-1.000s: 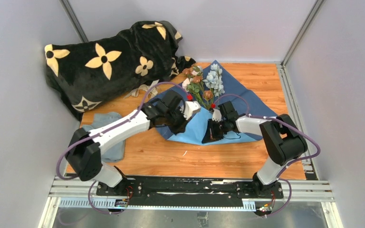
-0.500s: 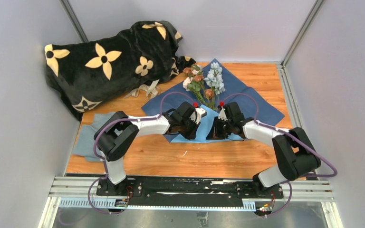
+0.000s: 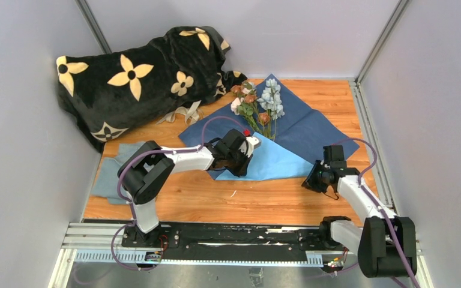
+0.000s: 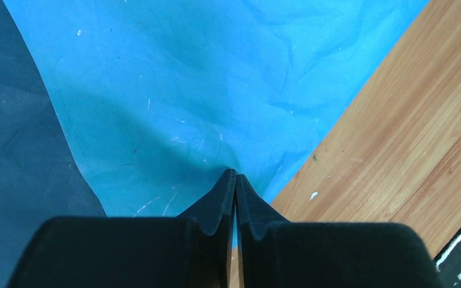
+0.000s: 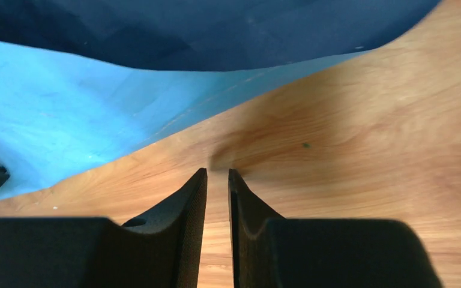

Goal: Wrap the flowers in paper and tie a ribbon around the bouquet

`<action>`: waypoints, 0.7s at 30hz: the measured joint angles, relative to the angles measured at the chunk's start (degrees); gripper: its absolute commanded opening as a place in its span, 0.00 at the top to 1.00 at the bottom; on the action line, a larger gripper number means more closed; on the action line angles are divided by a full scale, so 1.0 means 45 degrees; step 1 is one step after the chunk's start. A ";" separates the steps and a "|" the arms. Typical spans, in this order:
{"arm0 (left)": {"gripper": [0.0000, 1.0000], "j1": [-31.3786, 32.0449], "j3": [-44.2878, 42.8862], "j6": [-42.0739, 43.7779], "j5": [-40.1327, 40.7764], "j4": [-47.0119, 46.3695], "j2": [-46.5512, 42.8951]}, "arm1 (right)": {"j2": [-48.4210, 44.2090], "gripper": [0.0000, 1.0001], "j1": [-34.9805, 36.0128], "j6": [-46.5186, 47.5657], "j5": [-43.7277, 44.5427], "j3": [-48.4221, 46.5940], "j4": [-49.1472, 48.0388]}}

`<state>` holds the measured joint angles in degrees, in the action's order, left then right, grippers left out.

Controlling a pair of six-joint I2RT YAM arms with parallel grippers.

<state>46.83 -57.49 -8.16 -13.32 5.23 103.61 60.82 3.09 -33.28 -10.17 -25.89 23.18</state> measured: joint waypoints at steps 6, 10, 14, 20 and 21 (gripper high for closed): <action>0.83 0.0180 -0.1243 0.0651 -0.0408 0.1239 -0.0010 | -0.0170 0.77 -0.0393 0.0083 0.0170 0.0029 0.0189; 0.80 0.0699 -0.3031 0.1039 -0.0792 0.0874 0.0010 | -0.0321 0.68 -0.0398 0.0024 -0.0034 0.0049 0.0311; 0.79 0.1093 -0.4056 0.1059 -0.1054 -0.0165 0.0845 | -0.1370 0.26 -0.0393 -0.0403 -0.0253 0.0199 0.0612; 0.78 0.1428 -0.5809 0.1302 -0.1025 -0.0015 0.3779 | -0.2584 0.17 -0.0355 -0.1724 -0.0559 0.0695 0.0049; 0.78 0.1452 -0.5901 0.1379 -0.0991 0.0107 0.4114 | -0.2608 0.18 -0.0355 -0.2040 -0.0554 0.0860 -0.0185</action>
<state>53.36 -84.05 -1.96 -17.78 5.72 122.13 49.08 1.50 -42.46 -12.67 -22.02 22.35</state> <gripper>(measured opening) 0.216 0.817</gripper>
